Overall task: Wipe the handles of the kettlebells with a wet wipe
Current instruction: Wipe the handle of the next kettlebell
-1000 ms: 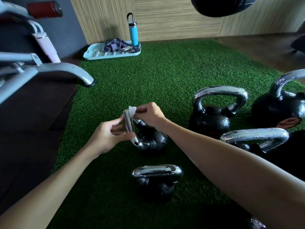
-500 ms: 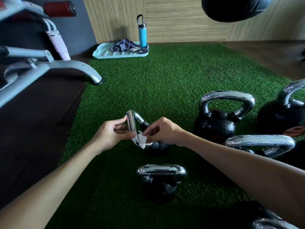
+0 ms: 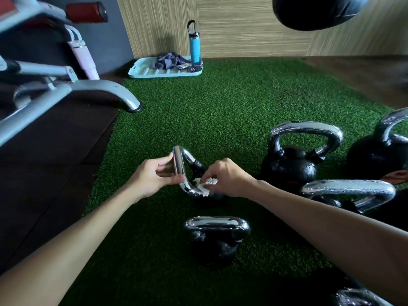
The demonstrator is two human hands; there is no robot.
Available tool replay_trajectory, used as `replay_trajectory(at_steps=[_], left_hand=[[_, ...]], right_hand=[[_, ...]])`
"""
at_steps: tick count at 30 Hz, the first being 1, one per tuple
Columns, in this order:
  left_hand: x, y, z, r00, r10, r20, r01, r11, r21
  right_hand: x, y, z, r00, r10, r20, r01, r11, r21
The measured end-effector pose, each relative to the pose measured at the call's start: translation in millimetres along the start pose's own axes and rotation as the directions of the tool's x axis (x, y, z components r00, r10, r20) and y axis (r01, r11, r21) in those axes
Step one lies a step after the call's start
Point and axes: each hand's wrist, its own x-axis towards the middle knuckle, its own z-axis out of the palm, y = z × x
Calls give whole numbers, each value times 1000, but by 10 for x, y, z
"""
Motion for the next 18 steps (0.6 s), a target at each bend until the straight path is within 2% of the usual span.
replay_trajectory(at_steps=[2, 4, 8, 10, 15, 18], left_hand=[[-4, 11, 22, 1000, 12, -4, -12, 1000, -18], [-3, 17, 41, 1000, 26, -3, -26, 999, -31], [3, 9, 27, 999, 37, -6, -37, 999, -11], [-4, 2, 18, 999, 34, 4, -34, 999, 4], [-27, -9, 25, 999, 45, 6, -45, 999, -19], [-50, -10, 33, 999, 47, 13, -47, 999, -23]], right_hand=[[47, -19, -57, 997, 46, -64, -41, 997, 72], [98, -43, -99, 995, 79, -68, -72, 993, 94], [164, -77, -17, 992, 80, 98, -75, 996, -49], [193, -88, 7, 981, 103, 166, -94, 994, -59], [197, -71, -100, 937, 114, 331, -143, 988, 64], [239, -5, -56, 942, 123, 311, -178, 972, 155]])
